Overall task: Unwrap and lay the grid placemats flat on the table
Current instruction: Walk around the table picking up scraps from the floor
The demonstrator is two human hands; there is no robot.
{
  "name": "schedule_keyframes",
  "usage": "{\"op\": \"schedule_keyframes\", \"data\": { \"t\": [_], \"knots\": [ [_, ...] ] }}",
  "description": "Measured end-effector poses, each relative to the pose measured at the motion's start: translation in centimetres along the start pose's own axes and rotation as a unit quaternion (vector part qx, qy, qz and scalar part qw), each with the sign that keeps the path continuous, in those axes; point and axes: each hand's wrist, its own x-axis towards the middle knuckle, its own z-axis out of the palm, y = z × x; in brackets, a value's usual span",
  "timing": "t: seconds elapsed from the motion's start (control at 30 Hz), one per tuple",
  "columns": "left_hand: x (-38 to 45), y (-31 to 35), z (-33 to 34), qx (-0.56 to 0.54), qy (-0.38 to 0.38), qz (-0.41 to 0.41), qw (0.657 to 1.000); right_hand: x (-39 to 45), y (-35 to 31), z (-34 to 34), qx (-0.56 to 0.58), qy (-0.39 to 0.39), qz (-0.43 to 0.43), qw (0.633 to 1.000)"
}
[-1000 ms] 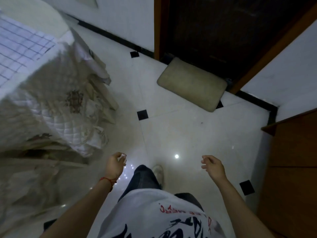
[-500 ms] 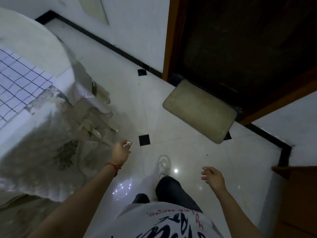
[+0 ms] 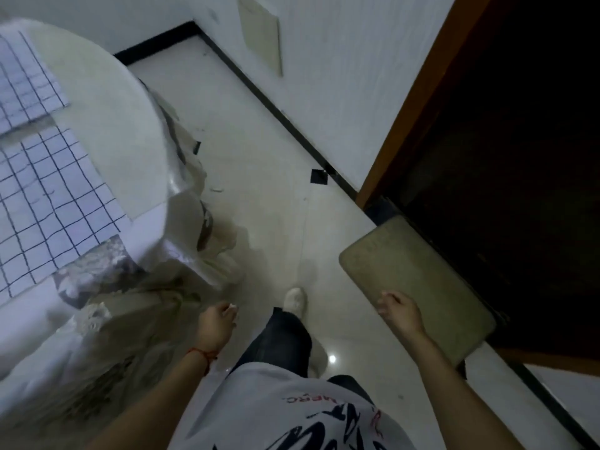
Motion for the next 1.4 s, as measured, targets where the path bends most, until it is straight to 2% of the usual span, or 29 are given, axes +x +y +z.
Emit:
{"op": "schedule_keyframes", "data": {
  "t": [0.17, 0.37, 0.57, 0.67, 0.9, 1.1, 1.27, 1.4],
  "knots": [
    [7.5, 6.3, 0.7, 0.018, -0.015, 0.006, 1.0, 7.6, -7.8, 1.4, -0.01, -0.012, -0.011, 1.0],
    [16.2, 17.7, 0.5, 0.019, -0.007, 0.044, 0.999, 14.7, -16.2, 1.5, -0.014, -0.026, -0.009, 1.0],
    [24.5, 27.1, -0.3, -0.034, 0.053, 0.047, 0.997, 22.7, -23.8, 0.1, -0.058, -0.049, -0.022, 0.997],
    [28.0, 29.8, -0.1, -0.052, 0.085, 0.032, 0.995, 27.4, -28.8, 0.4, -0.113, -0.085, -0.035, 0.989],
    [30.9, 31.0, -0.2, -0.131, 0.174, -0.069, 0.974, 34.9, -41.1, 5.1, -0.241, -0.186, -0.12, 0.945],
    [32.0, 27.4, -1.0, -0.204, 0.203, -0.172, 0.942, 38.4, -48.8, 13.4, -0.297, -0.279, -0.155, 0.9],
    [35.3, 25.6, -3.8, -0.236, 0.231, -0.237, 0.914, 40.9, -52.8, 21.3, -0.322, -0.309, -0.153, 0.882],
    [40.4, 26.0, -6.8, -0.238, 0.228, -0.249, 0.911, 42.8, -55.9, 26.2, -0.355, -0.32, -0.149, 0.866]
  ]
}}
